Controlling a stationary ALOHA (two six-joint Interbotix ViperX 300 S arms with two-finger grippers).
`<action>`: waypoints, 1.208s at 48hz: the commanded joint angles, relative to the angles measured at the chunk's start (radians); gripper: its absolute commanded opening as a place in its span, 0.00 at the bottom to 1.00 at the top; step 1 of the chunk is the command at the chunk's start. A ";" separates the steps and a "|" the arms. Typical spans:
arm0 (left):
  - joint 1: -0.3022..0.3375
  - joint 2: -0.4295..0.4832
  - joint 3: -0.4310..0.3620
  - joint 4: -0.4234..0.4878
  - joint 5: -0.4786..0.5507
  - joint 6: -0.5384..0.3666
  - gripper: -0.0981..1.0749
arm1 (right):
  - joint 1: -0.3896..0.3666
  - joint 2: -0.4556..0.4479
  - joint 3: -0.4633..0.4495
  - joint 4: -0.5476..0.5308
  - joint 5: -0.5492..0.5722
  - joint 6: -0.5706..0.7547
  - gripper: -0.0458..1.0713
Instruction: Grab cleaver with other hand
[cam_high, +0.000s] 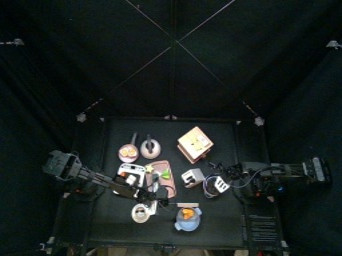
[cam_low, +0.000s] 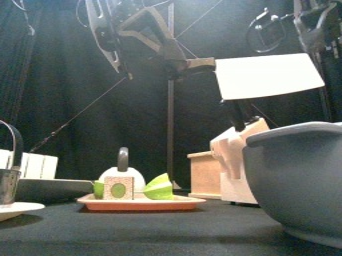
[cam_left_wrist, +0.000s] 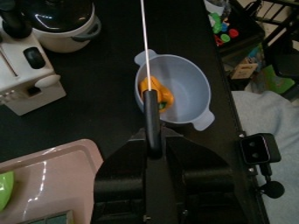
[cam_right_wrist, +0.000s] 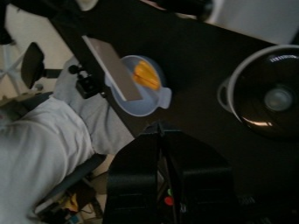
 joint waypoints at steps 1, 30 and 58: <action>0.005 -0.014 -0.009 0.003 -0.017 0.000 0.46 | 0.005 -0.003 -0.026 -0.054 0.005 0.026 0.13; 0.040 -0.017 0.000 0.000 -0.115 0.003 0.46 | 0.356 0.052 0.023 -0.460 -0.423 0.066 0.42; 0.040 -0.021 0.009 0.002 -0.130 0.005 0.46 | 0.428 0.144 0.124 -0.538 -0.669 0.066 0.54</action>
